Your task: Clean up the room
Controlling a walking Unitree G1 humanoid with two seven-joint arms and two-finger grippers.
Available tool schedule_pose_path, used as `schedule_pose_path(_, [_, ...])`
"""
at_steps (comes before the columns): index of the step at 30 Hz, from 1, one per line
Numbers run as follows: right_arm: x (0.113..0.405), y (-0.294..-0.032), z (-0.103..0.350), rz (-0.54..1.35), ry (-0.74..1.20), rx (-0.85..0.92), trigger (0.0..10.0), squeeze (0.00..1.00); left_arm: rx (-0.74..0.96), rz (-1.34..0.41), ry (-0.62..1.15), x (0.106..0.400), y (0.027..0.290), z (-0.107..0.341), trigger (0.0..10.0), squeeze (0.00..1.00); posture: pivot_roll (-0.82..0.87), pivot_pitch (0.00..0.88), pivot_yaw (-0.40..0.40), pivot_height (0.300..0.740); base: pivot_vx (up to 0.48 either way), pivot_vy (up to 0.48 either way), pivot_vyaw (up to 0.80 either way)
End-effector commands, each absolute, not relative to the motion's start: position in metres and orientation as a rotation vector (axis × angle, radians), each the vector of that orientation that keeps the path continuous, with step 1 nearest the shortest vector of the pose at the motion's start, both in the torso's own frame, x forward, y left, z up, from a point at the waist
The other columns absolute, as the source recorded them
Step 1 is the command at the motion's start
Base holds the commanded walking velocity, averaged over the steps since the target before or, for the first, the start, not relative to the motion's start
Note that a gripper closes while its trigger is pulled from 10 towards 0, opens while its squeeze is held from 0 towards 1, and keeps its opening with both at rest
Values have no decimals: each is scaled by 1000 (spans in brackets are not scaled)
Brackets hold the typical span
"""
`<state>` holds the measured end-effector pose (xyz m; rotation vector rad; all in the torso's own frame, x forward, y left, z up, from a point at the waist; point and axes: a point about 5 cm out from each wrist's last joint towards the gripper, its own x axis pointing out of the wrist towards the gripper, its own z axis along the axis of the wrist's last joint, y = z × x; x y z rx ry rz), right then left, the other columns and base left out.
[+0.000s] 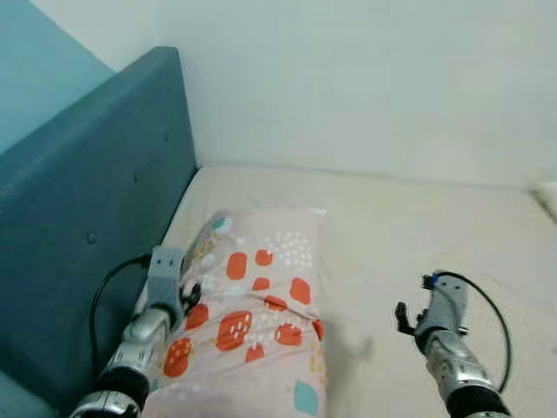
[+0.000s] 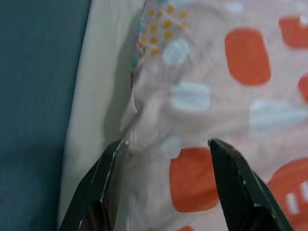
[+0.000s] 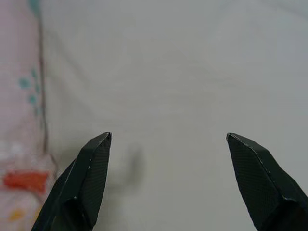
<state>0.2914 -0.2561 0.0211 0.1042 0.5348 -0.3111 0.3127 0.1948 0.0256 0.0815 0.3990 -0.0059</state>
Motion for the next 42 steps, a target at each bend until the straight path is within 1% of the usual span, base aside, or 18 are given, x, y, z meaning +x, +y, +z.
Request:
schedule_pose_path(1, [290,-253,19,-296,548,105,10000,0,108,37,408,310,200,22,10000,0,-58,41,5,740,0,0,-725])
schedule_pose_path(3, [292,-245,19,-257,545,99,10000,0,126,119,442,305,209,17,10000,0,-59,44,0,740,0,0,-725])
schedule_pose_path(5, [292,-245,19,-257,545,99,10000,0,126,119,442,305,209,17,10000,0,-59,44,0,740,0,0,-725])
schedule_pose_path(9, [295,-241,23,-231,530,78,10000,0,151,228,493,299,218,11,10000,0,-65,46,-6,740,0,0,-722])
schedule_pose_path(11, [296,-241,25,-232,517,79,10000,0,155,247,499,298,219,10,10000,0,-65,46,-6,740,0,0,-716])
schedule_pose_path(19, [300,-244,36,-223,450,71,10000,0,176,351,517,296,223,8,10000,0,-77,49,-7,740,0,0,0])
schedule_pose_path(21, [301,-242,41,-205,428,73,10000,0,161,384,517,297,225,9,10000,0,-79,51,-5,730,0,0,0])
schedule_pose_path(24, [300,-242,43,-205,414,74,10000,0,115,388,512,298,223,10,10000,0,-77,61,-5,720,0,0,0])
schedule_pose_path(26, [300,-242,43,-205,414,74,10000,0,115,388,512,298,223,10,10000,0,-77,61,-5,720,0,0,0])
schedule_pose_path(27, [300,-243,44,-209,406,78,10000,0,59,372,493,302,220,12,10000,0,-77,63,-4,715,0,0,0])
schedule_pose_path(28, [300,-243,47,-213,392,86,10000,0,6,322,454,307,216,17,10000,0,-83,87,0,710,0,0,0])
schedule_pose_path(29, [300,-244,50,-214,378,94,10000,0,-57,275,422,311,211,21,10000,0,-80,90,-6,705,0,0,0])
schedule_pose_path(30, [300,-244,50,-214,378,94,10000,0,-57,275,422,311,211,21,10000,0,-80,90,-6,705,0,0,0])
schedule_pose_path(31, [300,-244,53,-212,365,101,10000,0,-95,234,398,314,209,24,10000,0,-79,99,-5,700,0,0,0])
schedule_pose_path(33, [299,-244,54,-211,357,104,10000,0,-120,214,390,315,209,25,10000,0,-81,98,-1,695,0,0,0])
schedule_pose_path(35, [299,-246,58,-218,339,97,10000,0,-157,208,372,316,219,29,10000,0,-89,121,4,685,0,0,0])
schedule_pose_path(40, [299,-249,63,-225,324,91,10000,0,-162,207,359,318,226,34,10000,0,-97,143,16,675,0,0,0])
schedule_pose_path(42, [300,-251,71,-219,297,89,10000,0,-101,192,360,320,228,37,10000,0,-88,146,17,665,0,0,0])
